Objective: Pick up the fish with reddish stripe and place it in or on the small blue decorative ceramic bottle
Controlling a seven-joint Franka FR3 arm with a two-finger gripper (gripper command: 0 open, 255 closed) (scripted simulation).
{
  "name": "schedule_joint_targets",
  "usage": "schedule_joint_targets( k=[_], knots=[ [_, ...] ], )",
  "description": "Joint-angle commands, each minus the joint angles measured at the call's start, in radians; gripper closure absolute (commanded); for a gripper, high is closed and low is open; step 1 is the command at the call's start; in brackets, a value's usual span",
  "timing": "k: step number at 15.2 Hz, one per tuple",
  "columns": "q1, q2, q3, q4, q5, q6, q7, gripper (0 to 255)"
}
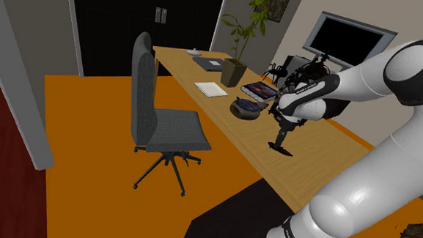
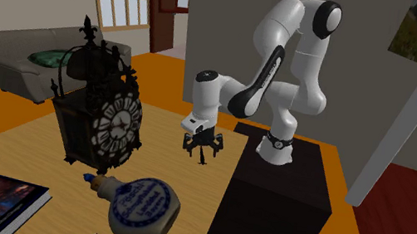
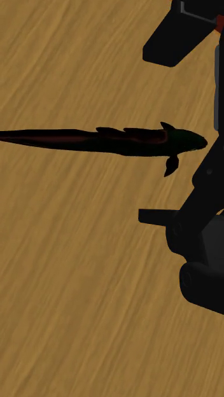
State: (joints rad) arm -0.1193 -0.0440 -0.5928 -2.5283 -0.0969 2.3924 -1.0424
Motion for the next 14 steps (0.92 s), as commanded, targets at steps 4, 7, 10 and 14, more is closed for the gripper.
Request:
schedule_joint_targets(
  k=[4,7,10,14],
  knots=[
    [0.001,0.019,-0.001,-0.004,0.013,0.021,-0.009,0],
    [0.001,0.019,-0.001,-0.004,0.013,0.021,-0.009,0],
    [0.001,0.019,-0.001,-0.004,0.013,0.021,-0.009,255],
    [0.001,0.019,-0.001,-0.004,0.013,0.021,-0.009,255]
  ],
)
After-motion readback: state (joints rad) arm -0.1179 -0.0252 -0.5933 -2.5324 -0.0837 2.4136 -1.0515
